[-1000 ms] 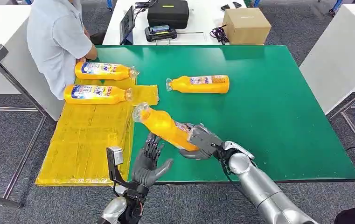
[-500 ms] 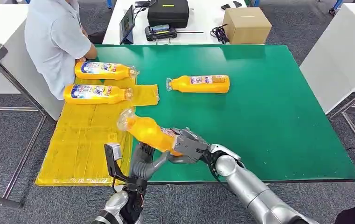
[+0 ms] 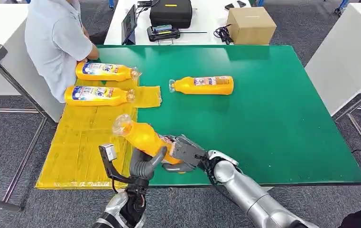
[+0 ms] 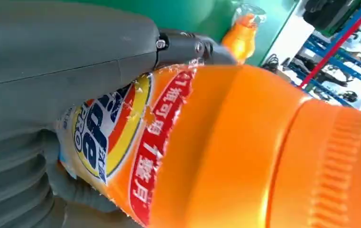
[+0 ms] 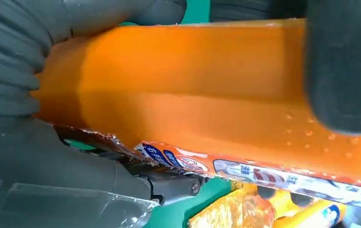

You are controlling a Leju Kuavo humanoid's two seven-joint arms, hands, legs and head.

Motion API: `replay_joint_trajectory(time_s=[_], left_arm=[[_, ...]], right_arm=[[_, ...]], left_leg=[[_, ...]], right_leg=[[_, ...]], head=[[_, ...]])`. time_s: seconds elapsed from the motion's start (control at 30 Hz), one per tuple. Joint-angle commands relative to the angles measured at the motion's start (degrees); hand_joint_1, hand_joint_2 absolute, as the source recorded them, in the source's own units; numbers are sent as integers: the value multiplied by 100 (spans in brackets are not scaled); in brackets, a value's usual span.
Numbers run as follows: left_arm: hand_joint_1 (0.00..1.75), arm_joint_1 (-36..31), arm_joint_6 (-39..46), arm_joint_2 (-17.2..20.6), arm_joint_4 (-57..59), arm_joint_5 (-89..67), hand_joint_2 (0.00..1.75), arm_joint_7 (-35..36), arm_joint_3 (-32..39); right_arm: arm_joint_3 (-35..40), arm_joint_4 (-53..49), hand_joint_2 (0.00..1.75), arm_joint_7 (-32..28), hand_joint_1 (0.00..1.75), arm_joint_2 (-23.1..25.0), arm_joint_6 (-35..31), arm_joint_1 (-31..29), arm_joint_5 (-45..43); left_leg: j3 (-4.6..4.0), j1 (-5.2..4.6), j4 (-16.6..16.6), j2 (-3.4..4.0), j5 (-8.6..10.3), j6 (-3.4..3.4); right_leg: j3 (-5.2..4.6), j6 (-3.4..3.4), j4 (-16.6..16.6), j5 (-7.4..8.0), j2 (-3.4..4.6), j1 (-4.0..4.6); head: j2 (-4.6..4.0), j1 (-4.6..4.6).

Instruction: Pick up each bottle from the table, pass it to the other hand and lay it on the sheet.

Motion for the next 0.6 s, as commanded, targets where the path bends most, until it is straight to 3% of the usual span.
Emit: replay_joint_trajectory(time_s=[0.03,0.4,0.6], left_arm=[[175,135,-350,63,-526,194,175,42,31],[175,34,22,76,-369,-172,175,-260,-43],[175,-212,1247,199,-133,-1134,175,-758,0]], right_arm=[[74,622,175,6,0,122,85,-157,-171],[-75,849,175,31,0,252,-30,-213,-193],[-93,774,175,11,0,182,-361,-85,44]], left_leg=[[23,11,3,6,-10,-15],[15,9,5,-1,-8,-12],[14,8,0,-7,-3,-10]], right_leg=[[23,-17,-1,-8,2,12],[17,-15,2,-7,-5,10],[16,-12,-2,-5,-10,8]], head=[[0,2],[0,2],[0,0]])
